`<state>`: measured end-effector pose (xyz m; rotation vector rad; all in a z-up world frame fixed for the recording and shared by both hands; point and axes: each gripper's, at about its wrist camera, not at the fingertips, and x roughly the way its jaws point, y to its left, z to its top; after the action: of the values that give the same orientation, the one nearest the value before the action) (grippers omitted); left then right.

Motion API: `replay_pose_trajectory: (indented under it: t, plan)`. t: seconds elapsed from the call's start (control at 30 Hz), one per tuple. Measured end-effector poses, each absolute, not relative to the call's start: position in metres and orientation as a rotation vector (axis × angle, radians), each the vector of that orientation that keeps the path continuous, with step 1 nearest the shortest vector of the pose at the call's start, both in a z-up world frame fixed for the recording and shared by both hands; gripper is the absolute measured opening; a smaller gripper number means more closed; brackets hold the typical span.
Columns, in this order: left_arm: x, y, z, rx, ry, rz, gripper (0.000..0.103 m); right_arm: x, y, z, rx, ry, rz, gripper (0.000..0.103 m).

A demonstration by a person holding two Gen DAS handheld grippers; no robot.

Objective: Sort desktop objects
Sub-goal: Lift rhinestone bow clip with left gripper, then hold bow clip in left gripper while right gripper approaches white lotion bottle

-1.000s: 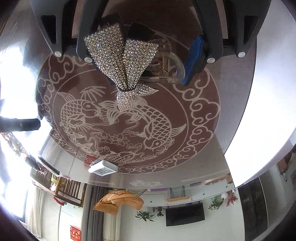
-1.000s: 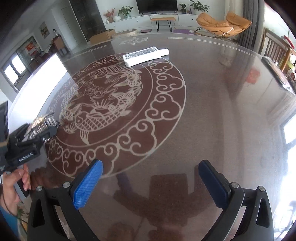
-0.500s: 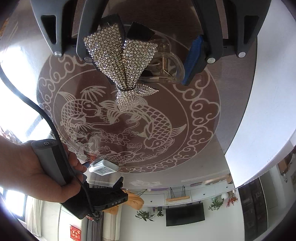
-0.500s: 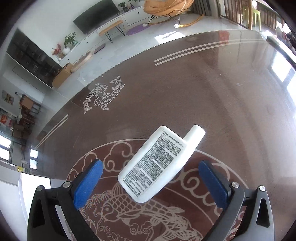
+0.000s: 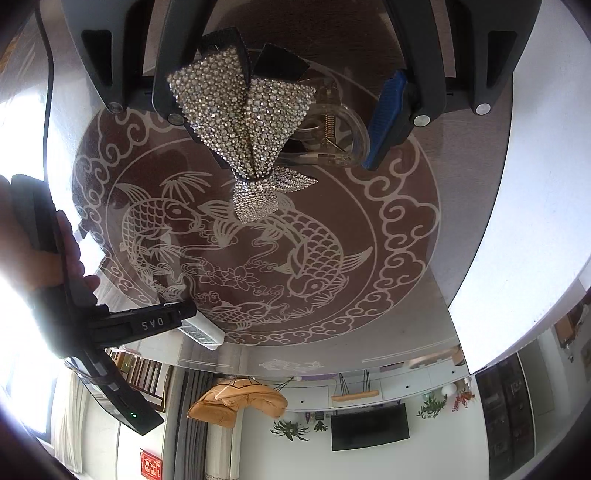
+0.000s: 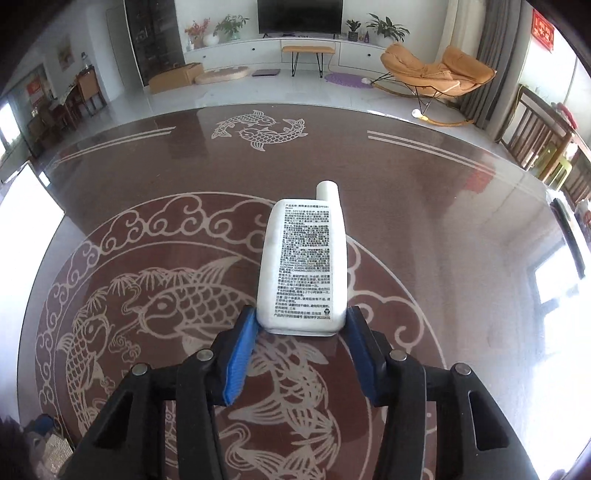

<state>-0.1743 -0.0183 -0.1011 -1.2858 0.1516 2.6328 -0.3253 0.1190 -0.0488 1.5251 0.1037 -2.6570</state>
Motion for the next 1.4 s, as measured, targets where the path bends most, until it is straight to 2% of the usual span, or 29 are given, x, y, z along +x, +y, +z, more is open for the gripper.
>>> replay_pose_trajectory:
  t: [0.33, 0.43, 0.5, 0.53, 0.57, 0.63, 0.67, 0.73, 1.4]
  plan:
    - [-0.174, -0.018, -0.101, -1.286, 0.151, 2.633, 0.069, -0.114, 0.164, -0.055, 1.355, 0.200, -2.586, 0.050]
    - [-0.174, -0.018, -0.101, -1.286, 0.151, 2.632, 0.069, -0.084, 0.174, -0.057, 1.306, 0.190, -2.604, 0.051]
    - [-0.174, -0.017, -0.101, -1.287, 0.159, 2.625, 0.073, -0.081, 0.178, -0.060, 1.300, 0.151, -2.631, 0.067]
    - [-0.174, -0.015, -0.102, -1.298, 0.168, 2.618, 0.082, -0.083, 0.180, -0.061, 1.310, 0.137, -2.647, 0.081]
    - [-0.175, -0.014, -0.103, -1.310, 0.171, 2.614, 0.088, -0.087, 0.181, -0.063, 1.321, 0.119, -2.650, 0.090]
    - [-0.175, -0.015, -0.103, -1.313, 0.165, 2.608, 0.089, -0.093, 0.178, -0.063, 1.328, 0.112, -2.651, 0.091]
    - [-0.175, -0.014, -0.104, -1.314, 0.170, 2.607, 0.090, -0.094, 0.176, -0.064, 1.335, 0.121, -2.643, 0.098]
    - [-0.175, -0.014, -0.104, -1.315, 0.172, 2.606, 0.091, -0.098, 0.169, -0.066, 1.351, 0.163, -2.619, 0.103]
    - [-0.176, -0.015, -0.104, -1.317, 0.170, 2.605, 0.092, -0.101, 0.170, -0.068, 1.349, 0.153, -2.618, 0.103]
